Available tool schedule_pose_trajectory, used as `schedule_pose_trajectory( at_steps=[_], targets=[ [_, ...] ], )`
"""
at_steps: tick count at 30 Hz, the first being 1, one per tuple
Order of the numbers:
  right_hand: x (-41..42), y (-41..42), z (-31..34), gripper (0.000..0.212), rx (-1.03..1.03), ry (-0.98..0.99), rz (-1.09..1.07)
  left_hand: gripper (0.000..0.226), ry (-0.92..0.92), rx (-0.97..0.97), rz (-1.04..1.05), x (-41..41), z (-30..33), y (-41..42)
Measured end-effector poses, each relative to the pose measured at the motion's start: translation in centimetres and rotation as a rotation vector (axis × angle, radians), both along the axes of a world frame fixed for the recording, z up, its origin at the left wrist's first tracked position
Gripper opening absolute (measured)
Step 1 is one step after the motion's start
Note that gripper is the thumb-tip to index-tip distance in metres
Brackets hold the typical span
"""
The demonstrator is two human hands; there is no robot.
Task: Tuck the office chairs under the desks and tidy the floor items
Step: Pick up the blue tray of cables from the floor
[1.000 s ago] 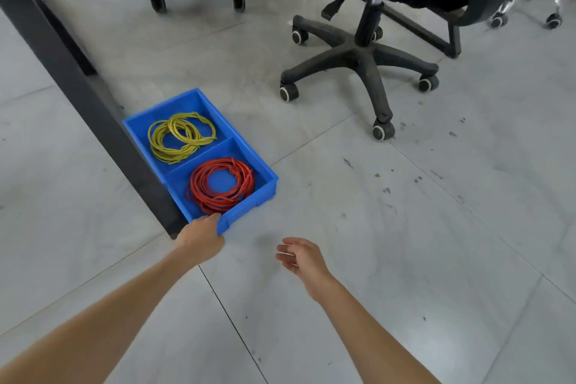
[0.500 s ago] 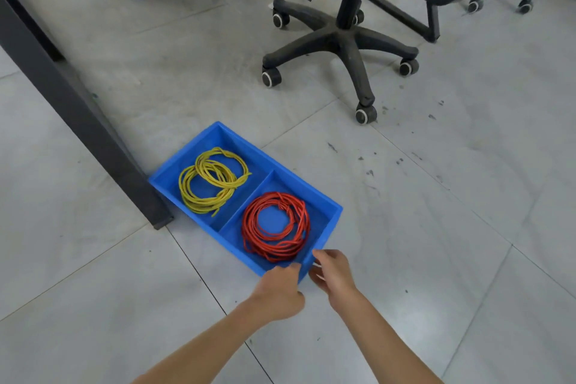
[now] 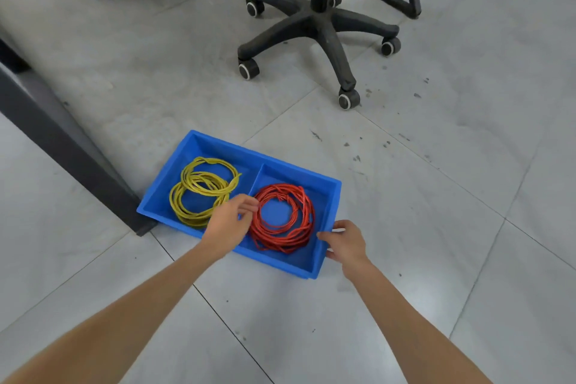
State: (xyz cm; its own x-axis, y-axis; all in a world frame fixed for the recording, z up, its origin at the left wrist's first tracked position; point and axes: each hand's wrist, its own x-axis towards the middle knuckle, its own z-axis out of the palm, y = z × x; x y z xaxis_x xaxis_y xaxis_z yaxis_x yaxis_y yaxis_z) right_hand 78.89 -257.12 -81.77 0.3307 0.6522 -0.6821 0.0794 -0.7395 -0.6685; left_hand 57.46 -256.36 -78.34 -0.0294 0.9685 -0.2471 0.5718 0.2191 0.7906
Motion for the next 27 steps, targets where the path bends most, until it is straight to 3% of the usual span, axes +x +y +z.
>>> schedule_pose_trajectory(
  at_steps=[4,7,10,13,15,16,17,19,23,27],
  targets=[
    [2.0,3.2,0.3,0.023,0.084,-0.23,0.07,0.029,0.117,0.053,0.225,-3.5,0.1,0.4],
    [3.2,5.5,1.0,0.026,0.149,-0.42,0.105,0.035,0.295,0.07,0.269,-5.7,-0.7,0.5],
    [3.4,6.9,1.0,0.026,0.178,-0.535,0.218,0.049,0.452,-0.059,0.272,-7.1,-2.2,0.7],
    [3.2,8.0,0.6,0.038,0.103,-0.487,0.302,0.051,0.307,-0.258,0.381,-7.0,-3.0,1.0],
    [3.1,8.6,0.6,0.03,0.073,-0.403,0.274,0.048,0.228,-0.298,0.451,-6.9,-3.2,1.2],
    [3.1,8.8,0.5,0.017,0.07,-0.392,0.255,0.045,0.24,-0.298,0.463,-6.9,-3.3,1.2],
    [3.1,9.0,0.5,0.018,0.071,-0.391,0.247,0.04,0.266,-0.292,0.464,-7.0,-3.4,1.1],
    [2.9,9.2,0.6,0.036,0.066,-0.417,0.262,0.025,0.296,-0.262,0.477,-7.4,-3.7,0.9],
    [2.6,8.3,0.7,0.041,0.049,-0.404,0.162,0.044,0.238,-0.282,0.574,-7.9,-3.8,0.2],
    [3.2,4.6,1.0,0.042,-0.03,-0.348,0.09,0.048,0.244,-0.298,0.612,-7.7,-2.6,-1.8]
  ],
)
